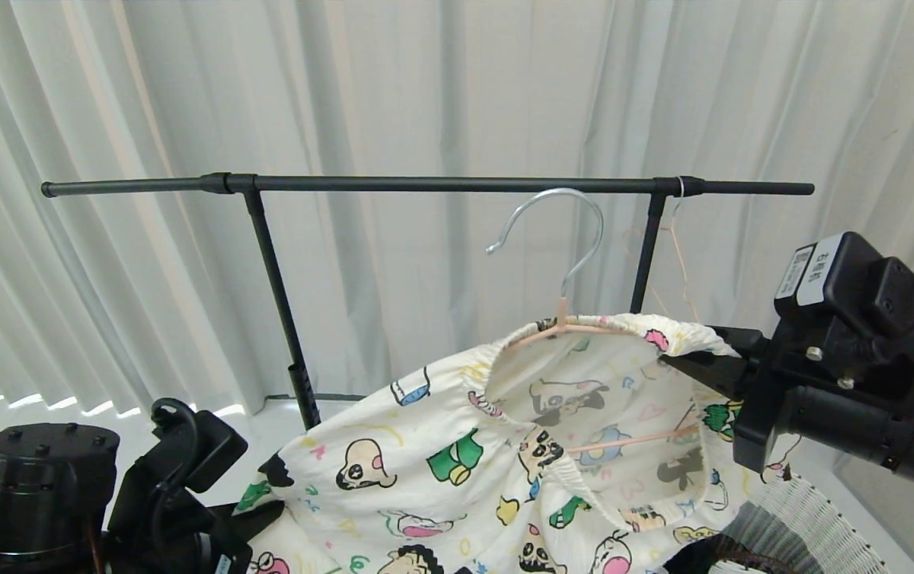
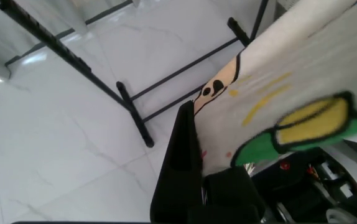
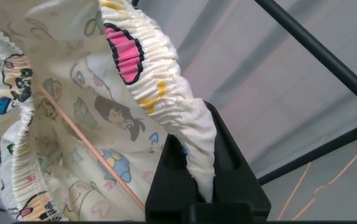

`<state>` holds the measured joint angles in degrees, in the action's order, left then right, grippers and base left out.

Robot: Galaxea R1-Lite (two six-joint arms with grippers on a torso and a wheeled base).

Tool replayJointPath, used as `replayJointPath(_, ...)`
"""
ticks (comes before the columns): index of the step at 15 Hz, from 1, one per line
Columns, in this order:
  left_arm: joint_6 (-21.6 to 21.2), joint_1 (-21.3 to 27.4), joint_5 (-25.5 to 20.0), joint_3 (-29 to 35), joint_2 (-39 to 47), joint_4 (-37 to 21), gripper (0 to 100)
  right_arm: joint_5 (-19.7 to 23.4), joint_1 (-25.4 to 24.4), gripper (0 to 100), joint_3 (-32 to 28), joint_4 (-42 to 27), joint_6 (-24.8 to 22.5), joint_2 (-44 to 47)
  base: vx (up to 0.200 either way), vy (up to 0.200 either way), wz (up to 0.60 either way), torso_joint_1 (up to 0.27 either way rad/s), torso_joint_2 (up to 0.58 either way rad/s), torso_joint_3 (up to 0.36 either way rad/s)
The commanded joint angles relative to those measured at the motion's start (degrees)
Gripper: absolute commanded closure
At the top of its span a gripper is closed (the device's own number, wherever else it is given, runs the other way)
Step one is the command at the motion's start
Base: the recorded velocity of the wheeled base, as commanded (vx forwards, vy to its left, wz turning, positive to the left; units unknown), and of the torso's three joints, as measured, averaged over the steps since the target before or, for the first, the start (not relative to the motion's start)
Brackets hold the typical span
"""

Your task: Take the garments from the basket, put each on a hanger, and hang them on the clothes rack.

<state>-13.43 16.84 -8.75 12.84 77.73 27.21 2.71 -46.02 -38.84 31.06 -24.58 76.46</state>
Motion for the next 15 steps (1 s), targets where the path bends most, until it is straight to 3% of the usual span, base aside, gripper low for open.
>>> replayJointPath(1,0.07,0.92,-0.04,-0.27,-1.44,0.04,0,-0.51,-0.04,100,-0.01,-0.04,0.41,0.36,0.0,0.0,0.0,0.0,0.0,0.0)
replayJointPath(3,0.07,0.92,-0.04,-0.88,-2.4,0.04,0,-0.95,-0.04,100,0.26,-0.04,1.29,0.27,0.0,0.0,0.0,0.0,0.0,0.0)
replayJointPath(7,0.51,0.83,-0.04,-3.87,-8.47,0.04,0,-7.63,0.14,100,2.63,0.05,5.59,0.09,0.0,0.0,0.0,0.0,0.0,0.0)
replayJointPath(9,0.78,-0.66,0.05,-3.87,-12.78,0.04,0,-13.52,1.28,100,3.07,0.4,9.2,0.71,0.0,0.0,0.0,0.0,0.0,0.0)
replayJointPath(12,0.78,-3.56,0.05,-3.87,-14.71,0.04,0,-19.41,4.71,100,3.33,4.62,10.34,3.26,0.0,0.0,0.0,0.0,0.0,0.0)
replayJointPath(13,0.78,-5.23,-0.04,-3.7,-14.8,0.04,0,-23.01,5.33,100,3.24,4.97,12.89,4.4,0.0,0.0,0.0,0.0,0.0,0.0)
replayJointPath(15,0.78,-6.02,0.05,-3.34,-14.89,0.04,0,-26.17,5.85,100,3.24,4.97,16.58,6.77,0.0,0.0,0.0,0.0,0.0,0.0)
